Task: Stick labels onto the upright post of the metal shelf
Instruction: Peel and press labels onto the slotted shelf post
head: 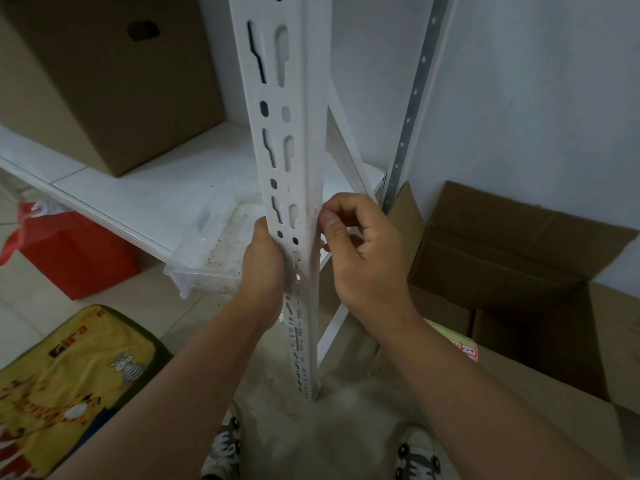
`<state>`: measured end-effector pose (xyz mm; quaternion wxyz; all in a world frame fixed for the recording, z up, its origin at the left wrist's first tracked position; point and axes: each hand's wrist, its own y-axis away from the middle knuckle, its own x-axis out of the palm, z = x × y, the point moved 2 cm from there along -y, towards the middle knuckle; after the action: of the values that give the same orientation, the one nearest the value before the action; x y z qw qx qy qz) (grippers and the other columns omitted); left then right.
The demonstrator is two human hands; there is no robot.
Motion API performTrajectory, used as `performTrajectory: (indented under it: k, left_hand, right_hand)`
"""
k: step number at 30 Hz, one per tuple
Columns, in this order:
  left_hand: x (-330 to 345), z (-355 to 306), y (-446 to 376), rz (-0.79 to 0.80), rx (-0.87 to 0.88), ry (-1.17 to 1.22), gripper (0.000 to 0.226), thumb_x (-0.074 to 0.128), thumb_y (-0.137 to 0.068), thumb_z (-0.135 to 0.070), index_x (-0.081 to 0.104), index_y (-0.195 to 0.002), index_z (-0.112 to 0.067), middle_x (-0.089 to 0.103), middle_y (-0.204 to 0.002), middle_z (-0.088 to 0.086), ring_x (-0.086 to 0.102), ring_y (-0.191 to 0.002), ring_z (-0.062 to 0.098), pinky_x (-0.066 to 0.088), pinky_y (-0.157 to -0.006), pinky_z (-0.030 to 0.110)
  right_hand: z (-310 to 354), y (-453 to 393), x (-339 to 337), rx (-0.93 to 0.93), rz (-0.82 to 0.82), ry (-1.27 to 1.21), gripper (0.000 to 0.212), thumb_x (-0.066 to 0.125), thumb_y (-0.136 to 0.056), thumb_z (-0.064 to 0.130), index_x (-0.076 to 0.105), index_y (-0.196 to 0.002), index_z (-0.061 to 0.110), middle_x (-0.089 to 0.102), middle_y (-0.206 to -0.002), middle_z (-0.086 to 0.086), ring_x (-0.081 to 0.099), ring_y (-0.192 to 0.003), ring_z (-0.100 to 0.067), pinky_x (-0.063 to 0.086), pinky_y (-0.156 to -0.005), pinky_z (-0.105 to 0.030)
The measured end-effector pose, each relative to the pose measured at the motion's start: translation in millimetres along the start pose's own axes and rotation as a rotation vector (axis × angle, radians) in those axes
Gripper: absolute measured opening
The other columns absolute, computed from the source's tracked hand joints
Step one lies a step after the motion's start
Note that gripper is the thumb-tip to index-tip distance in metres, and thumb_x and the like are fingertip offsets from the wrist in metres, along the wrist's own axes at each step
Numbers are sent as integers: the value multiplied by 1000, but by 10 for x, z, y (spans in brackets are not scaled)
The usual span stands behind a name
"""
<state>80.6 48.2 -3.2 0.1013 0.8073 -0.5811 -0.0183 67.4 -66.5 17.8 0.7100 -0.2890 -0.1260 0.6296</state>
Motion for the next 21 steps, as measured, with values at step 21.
performTrajectory:
  k: [21]
  left_hand:
    - [-5, 16, -33, -9, -14, -21, 50, 29, -99, -39, 67, -107, -8, 72, -99, 17, 68, -97, 36, 50, -94, 57]
  right_hand:
    - [-17, -7, 22, -65, 11, 48, 12, 54, -97, 20, 53, -105, 28, 54, -99, 27, 61, -95, -7, 58, -75, -30]
